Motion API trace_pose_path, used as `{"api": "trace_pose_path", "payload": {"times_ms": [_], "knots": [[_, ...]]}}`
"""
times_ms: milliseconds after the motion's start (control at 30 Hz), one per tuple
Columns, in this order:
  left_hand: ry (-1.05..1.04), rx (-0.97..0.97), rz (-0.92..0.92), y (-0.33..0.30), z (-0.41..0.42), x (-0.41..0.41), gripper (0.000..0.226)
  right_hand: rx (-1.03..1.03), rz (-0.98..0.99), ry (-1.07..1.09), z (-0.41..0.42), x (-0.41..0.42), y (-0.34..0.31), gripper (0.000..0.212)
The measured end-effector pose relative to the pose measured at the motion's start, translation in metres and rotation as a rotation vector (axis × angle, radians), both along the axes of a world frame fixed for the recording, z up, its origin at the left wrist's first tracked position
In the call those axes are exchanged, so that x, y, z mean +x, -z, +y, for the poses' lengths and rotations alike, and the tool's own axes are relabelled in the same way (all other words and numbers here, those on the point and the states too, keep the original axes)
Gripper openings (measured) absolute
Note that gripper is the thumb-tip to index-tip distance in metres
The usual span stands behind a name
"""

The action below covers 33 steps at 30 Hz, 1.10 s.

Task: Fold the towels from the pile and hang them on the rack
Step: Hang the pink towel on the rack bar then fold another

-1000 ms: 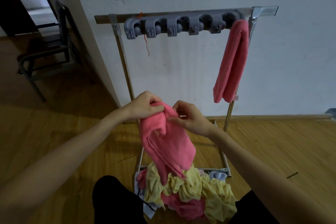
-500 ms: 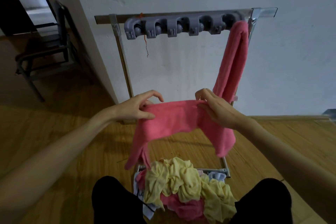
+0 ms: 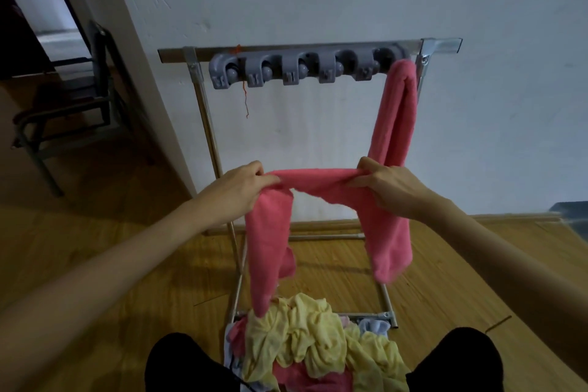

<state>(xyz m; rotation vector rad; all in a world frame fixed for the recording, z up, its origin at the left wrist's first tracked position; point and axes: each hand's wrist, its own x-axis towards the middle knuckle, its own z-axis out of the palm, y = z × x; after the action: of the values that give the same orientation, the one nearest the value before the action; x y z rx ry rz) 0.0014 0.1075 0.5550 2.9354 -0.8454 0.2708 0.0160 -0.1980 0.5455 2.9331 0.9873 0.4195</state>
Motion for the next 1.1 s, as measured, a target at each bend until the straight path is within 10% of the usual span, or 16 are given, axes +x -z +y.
{"api": "trace_pose_path", "payload": {"times_ms": [467,700,1100], "knots": [[-0.252,-0.144,-0.745,-0.062,-0.122,0.049,0.041,0.292,-0.371,0.404,-0.025,0.017,-0.081,0.033],[-0.232,-0.369,-0.615,-0.108,-0.173,0.077,0.074,0.500,-0.499,0.532,-0.051,0.033,-0.131,0.027],[-0.187,-0.209,-0.510,-0.136,-0.223,0.113,0.082,0.418,-0.563,0.644,-0.113,0.080,-0.137,0.037]]}}
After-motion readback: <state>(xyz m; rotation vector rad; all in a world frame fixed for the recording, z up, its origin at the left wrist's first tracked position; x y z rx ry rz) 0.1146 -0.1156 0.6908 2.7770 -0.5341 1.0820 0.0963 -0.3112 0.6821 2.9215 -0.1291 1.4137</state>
